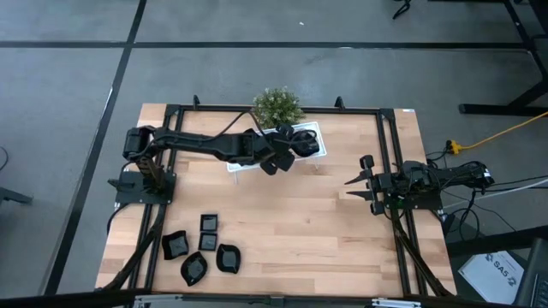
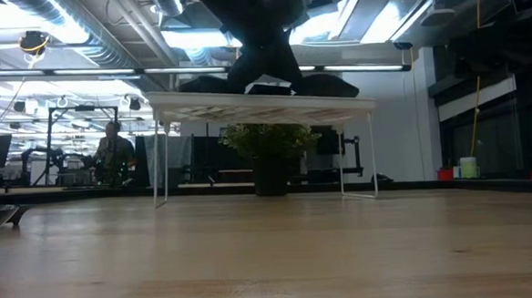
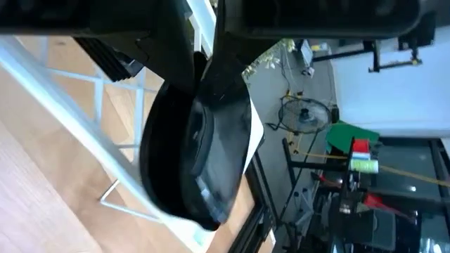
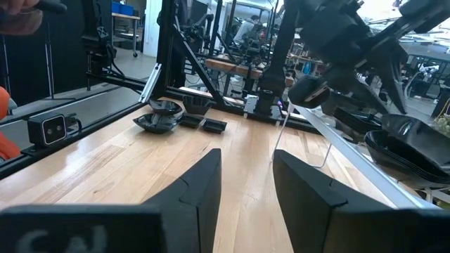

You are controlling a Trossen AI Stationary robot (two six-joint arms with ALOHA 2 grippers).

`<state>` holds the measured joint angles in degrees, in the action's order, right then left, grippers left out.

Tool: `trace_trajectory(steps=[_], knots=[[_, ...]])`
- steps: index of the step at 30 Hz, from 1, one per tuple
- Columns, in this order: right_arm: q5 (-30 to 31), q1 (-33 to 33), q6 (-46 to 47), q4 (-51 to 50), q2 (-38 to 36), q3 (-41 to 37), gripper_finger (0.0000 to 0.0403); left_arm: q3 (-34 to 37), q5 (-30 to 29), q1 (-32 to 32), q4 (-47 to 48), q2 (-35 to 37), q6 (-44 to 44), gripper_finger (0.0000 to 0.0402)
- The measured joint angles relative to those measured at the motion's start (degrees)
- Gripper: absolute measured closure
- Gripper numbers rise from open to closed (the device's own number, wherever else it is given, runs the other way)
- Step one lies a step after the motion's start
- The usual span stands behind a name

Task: Pick & Place Mini shaped plates
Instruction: Stack the leaf shaped plate on top of the leaf shaped plate on the shelf, then stack the distorted square plate on top of the distorted square plate on the shelf

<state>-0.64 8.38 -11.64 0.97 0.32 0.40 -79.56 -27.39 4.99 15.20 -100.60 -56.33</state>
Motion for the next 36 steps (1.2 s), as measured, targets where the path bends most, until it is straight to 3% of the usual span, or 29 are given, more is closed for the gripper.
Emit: trace_trajectory(steps=[11,25,36], knots=[[0.0,0.0,0.0,0.0,0.0,0.0,0.0273,0.0,-5.5,-1.6,1.8,1.2,11.6,0.033],[0.0,0.0,0.0,0.0,0.0,0.0,0.0273,0.1,1.4,-6.3,12.8,2.9,27.6,0.0338],[0.0,0.0,0.0,0.0,0.0,0.0,0.0273,0.0,6.4,-19.4,24.9,4.7,47.3,0.034]])
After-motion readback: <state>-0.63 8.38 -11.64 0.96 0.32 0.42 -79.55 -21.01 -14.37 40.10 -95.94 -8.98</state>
